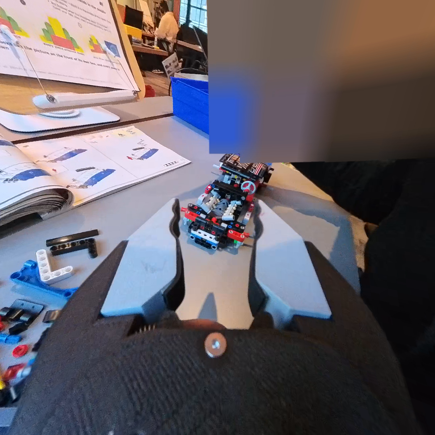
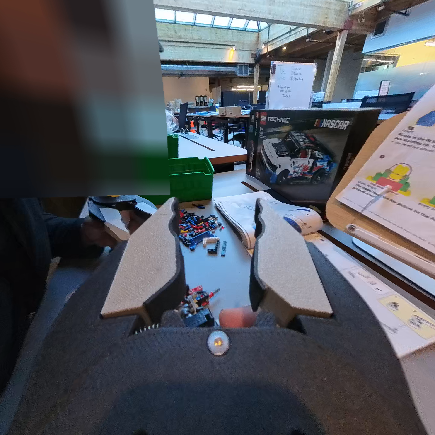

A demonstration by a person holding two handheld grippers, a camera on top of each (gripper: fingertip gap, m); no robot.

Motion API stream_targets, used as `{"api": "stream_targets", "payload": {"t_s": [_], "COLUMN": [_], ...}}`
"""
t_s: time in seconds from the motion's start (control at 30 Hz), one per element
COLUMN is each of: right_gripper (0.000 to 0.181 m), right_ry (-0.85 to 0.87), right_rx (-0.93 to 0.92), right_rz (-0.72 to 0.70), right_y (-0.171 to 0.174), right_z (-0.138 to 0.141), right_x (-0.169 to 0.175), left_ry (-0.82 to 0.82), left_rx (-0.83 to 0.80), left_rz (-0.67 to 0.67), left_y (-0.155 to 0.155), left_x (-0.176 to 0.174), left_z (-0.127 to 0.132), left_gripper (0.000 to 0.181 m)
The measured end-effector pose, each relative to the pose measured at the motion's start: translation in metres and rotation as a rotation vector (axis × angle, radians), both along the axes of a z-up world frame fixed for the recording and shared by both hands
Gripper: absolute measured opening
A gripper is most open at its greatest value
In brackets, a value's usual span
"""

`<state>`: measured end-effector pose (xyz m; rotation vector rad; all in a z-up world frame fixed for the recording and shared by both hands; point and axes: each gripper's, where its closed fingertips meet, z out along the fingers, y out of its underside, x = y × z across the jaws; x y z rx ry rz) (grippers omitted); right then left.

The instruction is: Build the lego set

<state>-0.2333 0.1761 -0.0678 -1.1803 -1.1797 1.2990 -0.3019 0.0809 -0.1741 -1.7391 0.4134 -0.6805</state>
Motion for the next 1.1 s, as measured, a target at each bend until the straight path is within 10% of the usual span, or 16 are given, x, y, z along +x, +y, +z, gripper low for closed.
{"api": "stream_targets", "payload": {"t_s": [0.4,0.6,0.93,1.1], "right_gripper": [0.053,0.051,0.047,0.049], "right_ry": [-0.169,-0.273,-0.288,-0.188], "right_rx": [0.124,0.152,0.115,0.029], "right_rz": [-0.062,0.029,0.148,0.077], "right_y": [-0.060,-0.124,-0.177,-0.166], "right_z": [-0.028,-0.065,-0.107,-0.107], "right_x": [-0.006,-0.005,-0.021,-0.039], "left_ry": [0.129,0.077,0.180,0.397], "left_rx": [0.012,-0.099,-0.152,-0.145], "left_rz": [-0.060,-0.033,0.246,0.465], "left_y": [-0.013,-0.070,-0.137,-0.160], "left_x": [0.050,0.060,-0.028,-0.131], "left_z": [-0.023,-0.024,-0.030,-0.019], "left_gripper": [0.057,0.058,0.058,0.051]}}
